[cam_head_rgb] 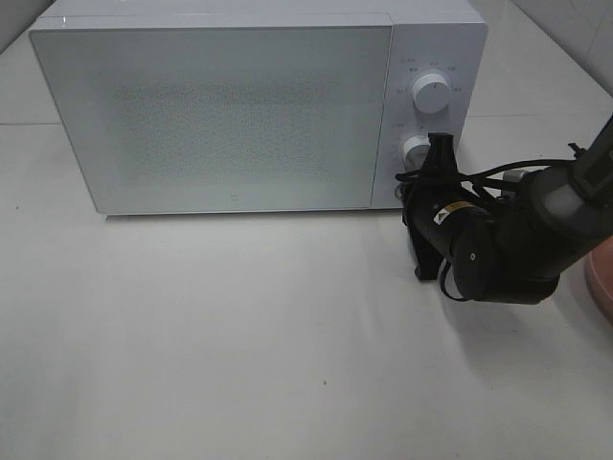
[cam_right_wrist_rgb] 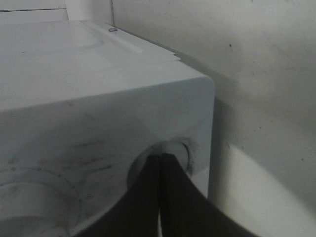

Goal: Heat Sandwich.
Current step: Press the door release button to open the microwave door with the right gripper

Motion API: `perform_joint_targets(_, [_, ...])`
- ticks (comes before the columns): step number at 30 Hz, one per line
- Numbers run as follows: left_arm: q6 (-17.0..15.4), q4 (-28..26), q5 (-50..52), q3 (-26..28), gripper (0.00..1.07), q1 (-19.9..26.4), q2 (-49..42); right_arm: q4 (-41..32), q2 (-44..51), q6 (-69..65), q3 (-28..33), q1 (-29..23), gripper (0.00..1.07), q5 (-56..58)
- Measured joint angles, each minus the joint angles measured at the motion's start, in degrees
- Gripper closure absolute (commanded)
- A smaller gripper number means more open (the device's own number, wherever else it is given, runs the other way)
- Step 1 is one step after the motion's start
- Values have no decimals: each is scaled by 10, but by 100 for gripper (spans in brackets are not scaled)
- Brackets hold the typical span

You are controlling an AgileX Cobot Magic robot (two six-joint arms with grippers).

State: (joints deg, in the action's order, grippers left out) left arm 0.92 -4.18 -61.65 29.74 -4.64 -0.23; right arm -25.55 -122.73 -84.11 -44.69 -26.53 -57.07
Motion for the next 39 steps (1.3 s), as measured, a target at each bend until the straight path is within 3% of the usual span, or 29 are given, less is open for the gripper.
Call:
perform_joint_targets(11, [0,0,0,0,9,0,0,-34,-20,45,-34,-6,107,-5])
perform_joint_targets(39, [0,0,0,0,9,0,0,-39,-7,46,-39,-6,106,38])
